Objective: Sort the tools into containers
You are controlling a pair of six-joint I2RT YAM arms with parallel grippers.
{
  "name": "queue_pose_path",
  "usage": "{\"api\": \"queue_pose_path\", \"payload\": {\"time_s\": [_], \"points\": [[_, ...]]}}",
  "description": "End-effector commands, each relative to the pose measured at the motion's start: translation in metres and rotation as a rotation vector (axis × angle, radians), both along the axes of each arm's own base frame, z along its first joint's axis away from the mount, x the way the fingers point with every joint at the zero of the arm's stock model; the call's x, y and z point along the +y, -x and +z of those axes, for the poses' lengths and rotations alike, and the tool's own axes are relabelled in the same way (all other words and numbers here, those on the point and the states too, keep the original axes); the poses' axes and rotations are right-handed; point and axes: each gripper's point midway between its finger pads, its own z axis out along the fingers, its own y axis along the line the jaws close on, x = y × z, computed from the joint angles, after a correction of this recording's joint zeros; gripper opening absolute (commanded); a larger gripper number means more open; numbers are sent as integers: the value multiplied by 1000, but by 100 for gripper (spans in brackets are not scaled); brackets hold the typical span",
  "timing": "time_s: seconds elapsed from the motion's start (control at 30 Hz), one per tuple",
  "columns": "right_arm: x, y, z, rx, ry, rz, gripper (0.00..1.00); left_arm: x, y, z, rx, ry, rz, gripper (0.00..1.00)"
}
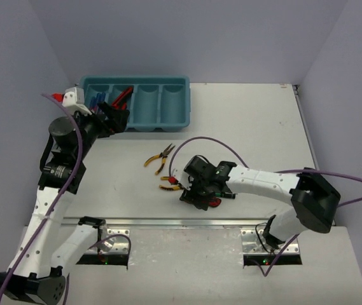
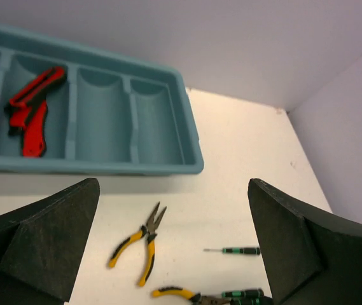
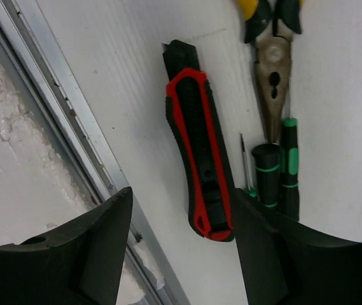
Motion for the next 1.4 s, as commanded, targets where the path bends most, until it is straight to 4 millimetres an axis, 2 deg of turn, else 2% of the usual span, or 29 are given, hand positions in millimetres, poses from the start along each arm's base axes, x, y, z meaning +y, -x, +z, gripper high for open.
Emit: {"api": "queue_pose_path", "payload": {"time_s": [0.0, 0.3, 0.43, 0.5, 0.6, 0.67, 0.73, 0.8, 0.83, 0.93, 1.0, 1.07, 1.1, 1.17, 1.23, 1.27, 1.3, 1.37], "points": [[18, -17, -3, -71, 12, 67, 61, -10, 21, 3, -29, -27, -83, 100], [20, -26, -39, -96, 123, 87, 48, -9, 31, -43, 54, -81, -102, 100], [27, -23, -42, -92, 118, 107, 40, -15, 31, -59, 82, -79, -135, 100], [28, -20, -43, -91, 124, 119, 31, -16, 30, -64, 92, -81, -139, 100], [32, -19, -39, -112, 101, 130, 24, -16, 29, -69, 97, -79, -142, 100], [35, -28, -27, -185, 69, 108, 15, -23, 30, -73, 100, -55, -172, 100], [45, -38, 1, -260, -16, 69, 9, -33, 31, -79, 96, -15, -221, 100], [50, -45, 19, -290, -69, 25, 7, -43, 34, -91, 126, 47, -270, 100], [53, -55, 41, -308, -133, -39, 7, -54, 38, -95, 123, 108, -320, 100], [56, -74, 87, -271, -310, -269, 4, -67, 43, -79, 10, 211, -392, 100], [61, -79, 107, -178, -454, -328, 4, -71, 47, -71, -59, 318, -411, 100], [68, -77, 128, -150, -567, -354, 4, -77, 51, -78, -56, 408, -427, 100], [71, -78, 136, -149, -596, -362, 3, -82, 51, -74, -85, 428, -438, 100], [77, -79, 147, -128, -636, -385, 1, -90, 42, -77, -83, 436, -414, 100], [83, -85, 158, -124, -661, -421, 0, -119, 47, -78, -63, 429, -470, 100], [84, -84, 155, -115, -657, -428, 0, -119, 46, -73, -78, 424, -473, 100], [82, -90, 158, -130, -659, -462, 0, -130, 42, -78, -56, 420, -464, 100], [84, -93, 163, -131, -670, -479, 0, -135, 38, -79, -55, 409, -453, 99]]}}
